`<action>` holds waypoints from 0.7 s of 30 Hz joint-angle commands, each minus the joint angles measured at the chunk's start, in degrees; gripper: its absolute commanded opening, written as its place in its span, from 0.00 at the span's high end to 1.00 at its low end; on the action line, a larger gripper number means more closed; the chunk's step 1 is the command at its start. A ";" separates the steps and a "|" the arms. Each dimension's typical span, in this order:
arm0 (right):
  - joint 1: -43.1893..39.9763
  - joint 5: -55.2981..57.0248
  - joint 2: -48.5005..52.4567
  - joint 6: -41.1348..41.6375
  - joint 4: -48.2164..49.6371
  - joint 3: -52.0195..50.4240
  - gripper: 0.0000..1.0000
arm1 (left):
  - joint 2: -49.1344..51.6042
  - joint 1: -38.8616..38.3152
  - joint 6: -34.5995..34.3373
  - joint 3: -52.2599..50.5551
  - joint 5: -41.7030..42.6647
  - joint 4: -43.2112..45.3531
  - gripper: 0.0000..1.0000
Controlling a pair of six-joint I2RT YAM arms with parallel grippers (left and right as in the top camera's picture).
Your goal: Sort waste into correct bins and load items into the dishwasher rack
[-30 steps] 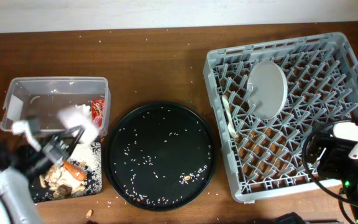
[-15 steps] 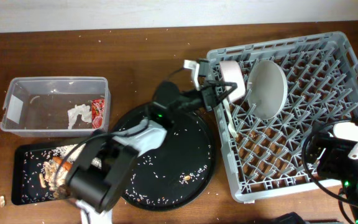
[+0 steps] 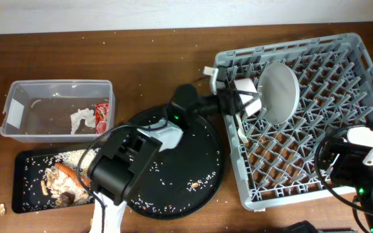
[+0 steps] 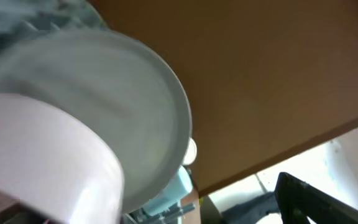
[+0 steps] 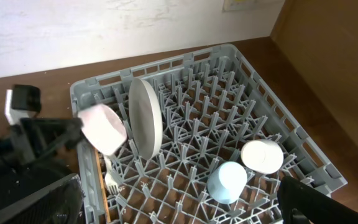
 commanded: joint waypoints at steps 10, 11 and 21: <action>-0.24 0.63 -0.11 0.28 0.13 0.17 0.01 | -57.83 25.11 51.04 18.91 -56.37 -132.61 0.01; -0.24 0.63 -0.11 0.28 0.13 0.17 0.01 | -59.60 25.42 51.32 18.91 -59.30 -134.51 0.01; -0.59 0.39 -8.94 -0.37 -1.99 -5.86 0.01 | -61.24 25.42 51.41 18.91 -61.72 -135.73 0.01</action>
